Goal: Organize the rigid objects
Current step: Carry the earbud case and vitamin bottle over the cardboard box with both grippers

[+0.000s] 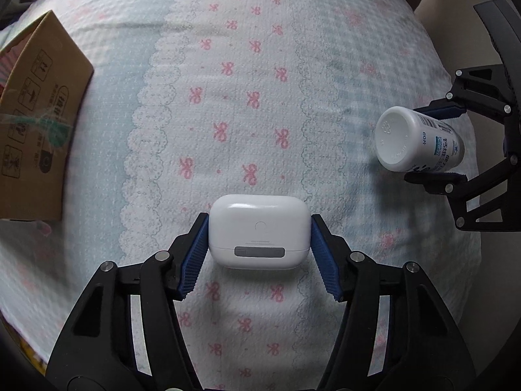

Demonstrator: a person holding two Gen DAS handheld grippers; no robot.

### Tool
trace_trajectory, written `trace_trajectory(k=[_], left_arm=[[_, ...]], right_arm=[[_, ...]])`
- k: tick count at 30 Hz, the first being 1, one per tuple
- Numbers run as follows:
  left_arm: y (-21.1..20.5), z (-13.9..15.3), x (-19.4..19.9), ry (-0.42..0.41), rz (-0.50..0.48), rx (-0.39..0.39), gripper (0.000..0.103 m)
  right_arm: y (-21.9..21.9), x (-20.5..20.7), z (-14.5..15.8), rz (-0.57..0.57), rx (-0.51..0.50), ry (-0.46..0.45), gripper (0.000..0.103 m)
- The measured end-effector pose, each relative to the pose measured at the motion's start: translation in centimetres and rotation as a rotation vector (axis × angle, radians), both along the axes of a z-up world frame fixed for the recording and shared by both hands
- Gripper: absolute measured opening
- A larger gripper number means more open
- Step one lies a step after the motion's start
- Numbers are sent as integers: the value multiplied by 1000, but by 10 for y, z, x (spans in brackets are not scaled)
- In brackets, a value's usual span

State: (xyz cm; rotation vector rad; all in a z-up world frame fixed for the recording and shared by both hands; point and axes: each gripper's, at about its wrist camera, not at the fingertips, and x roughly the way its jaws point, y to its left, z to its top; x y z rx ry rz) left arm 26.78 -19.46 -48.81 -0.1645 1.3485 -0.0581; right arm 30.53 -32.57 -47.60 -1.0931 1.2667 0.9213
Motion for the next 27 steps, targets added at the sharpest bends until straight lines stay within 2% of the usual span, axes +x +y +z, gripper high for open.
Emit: trace_trajectory(k=[7, 12, 16, 22, 27], left_arm=[[20, 51, -2, -66, 2, -19, 57], [38, 102, -11, -137, -8, -34, 57], [63, 142, -14, -171, -8, -59, 57], [120, 200, -31, -203, 8, -59, 57], [180, 234, -39, -228, 27, -50, 57]], right_arm=[[13, -7, 54, -194, 49, -41, 52], [26, -19, 110, -311, 84, -82, 52], [35, -24, 151, -416, 112, -76, 52], [79, -41, 202, -527, 178, -23, 52], [130, -47, 236, -613, 238, 13, 52]])
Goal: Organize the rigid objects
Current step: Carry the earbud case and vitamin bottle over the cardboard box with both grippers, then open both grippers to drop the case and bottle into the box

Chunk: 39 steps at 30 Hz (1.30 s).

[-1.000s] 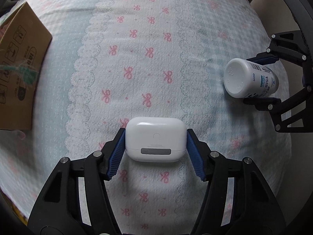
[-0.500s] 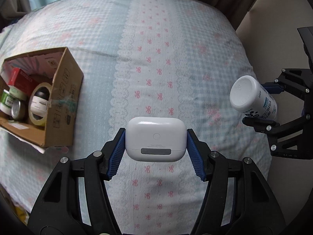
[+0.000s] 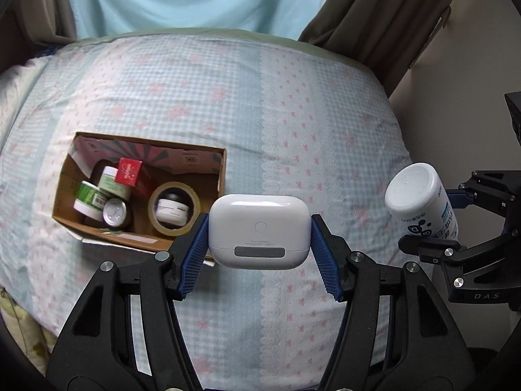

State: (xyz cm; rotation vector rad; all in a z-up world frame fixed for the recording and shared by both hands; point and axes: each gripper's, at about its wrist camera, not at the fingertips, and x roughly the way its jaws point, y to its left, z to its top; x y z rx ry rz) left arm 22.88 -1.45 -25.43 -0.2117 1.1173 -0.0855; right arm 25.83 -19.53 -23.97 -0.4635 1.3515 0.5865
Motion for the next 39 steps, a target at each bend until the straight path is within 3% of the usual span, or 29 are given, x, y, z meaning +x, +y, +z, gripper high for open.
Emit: trace_trajectory(k=[10, 20, 30, 39], left_arm=[[152, 27, 11, -11, -21, -27, 57], [265, -4, 50, 70, -114, -7, 57], [295, -45, 88, 151, -164, -3, 57], [288, -98, 120, 238, -206, 38, 57]], right_arm=[[125, 0, 21, -198, 105, 46, 52], [203, 12, -14, -583, 240, 174, 52], [212, 29, -56, -839, 270, 248, 52], [187, 58, -105, -962, 220, 302, 52]])
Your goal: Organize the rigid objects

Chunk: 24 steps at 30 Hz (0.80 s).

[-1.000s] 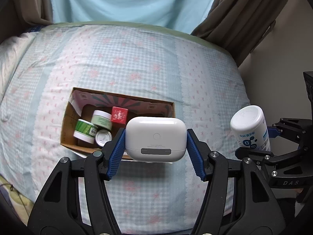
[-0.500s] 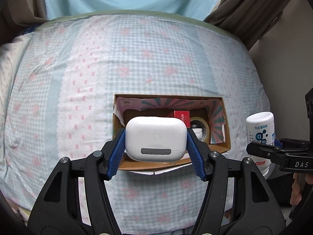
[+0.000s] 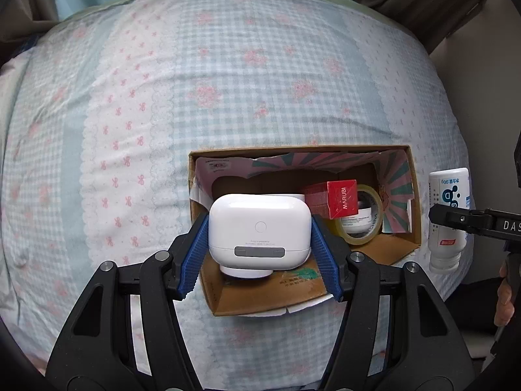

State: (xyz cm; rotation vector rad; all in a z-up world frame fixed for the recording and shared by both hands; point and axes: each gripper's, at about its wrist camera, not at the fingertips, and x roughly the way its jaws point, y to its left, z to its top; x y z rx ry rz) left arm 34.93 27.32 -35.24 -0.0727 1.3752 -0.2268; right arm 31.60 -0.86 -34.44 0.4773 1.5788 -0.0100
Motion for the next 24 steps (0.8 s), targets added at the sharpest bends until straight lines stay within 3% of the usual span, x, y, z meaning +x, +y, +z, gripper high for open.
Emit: trace_trajectory(k=[11, 15, 17, 18, 20, 24], left_arm=[[-18, -64, 35, 121, -63, 61, 57], [-24, -73, 42, 136, -97, 84, 58], [-30, -73, 43, 134, -129, 110, 74], [-32, -72, 43, 125, -140, 123, 100], [-31, -63, 40, 89, -142, 116, 103], [-24, -60, 35, 100, -120, 104, 103]], right_arm=[[-21, 33, -63, -27, -26, 106, 52], [-26, 43, -70, -36, -36, 98, 52], [-28, 48, -71, -28, -47, 88, 52], [-28, 50, -70, -17, -59, 81, 52], [-26, 52, -67, 12, -80, 77, 55], [-26, 48, -60, 42, -100, 51, 73]])
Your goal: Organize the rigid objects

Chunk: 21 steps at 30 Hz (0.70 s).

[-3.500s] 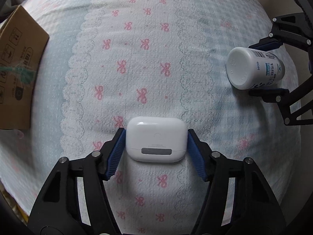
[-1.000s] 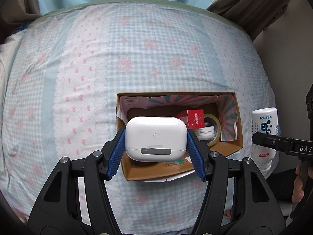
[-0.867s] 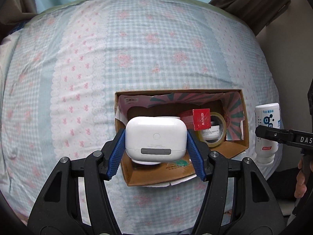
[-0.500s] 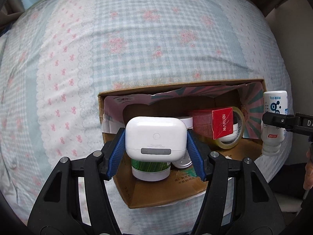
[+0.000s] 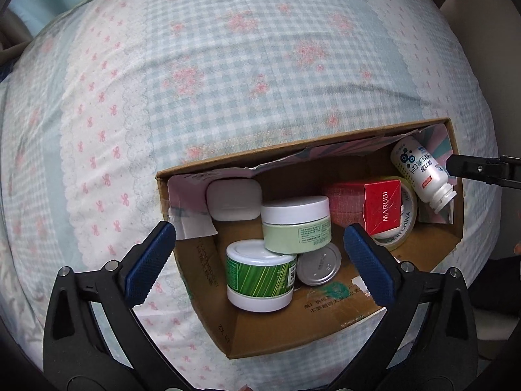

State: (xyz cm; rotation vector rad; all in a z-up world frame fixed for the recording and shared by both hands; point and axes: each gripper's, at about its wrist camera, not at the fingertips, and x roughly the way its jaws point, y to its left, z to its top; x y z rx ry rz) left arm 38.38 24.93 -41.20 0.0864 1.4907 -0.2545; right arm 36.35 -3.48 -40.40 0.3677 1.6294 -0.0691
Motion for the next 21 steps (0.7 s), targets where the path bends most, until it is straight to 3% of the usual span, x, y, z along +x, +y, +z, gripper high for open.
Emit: trace_trajectory(k=[7, 17, 21], left_arm=[[6, 15, -19, -1, 57, -10, 103], [3, 74, -46, -89, 106, -32, 103], [7, 102, -61, -112, 159, -94, 103]], right_arm=[[-7, -17, 9, -37, 22, -20, 75], [-9, -45, 60, -18, 10, -118, 76], [-7, -62, 93, 9, -25, -171, 92]])
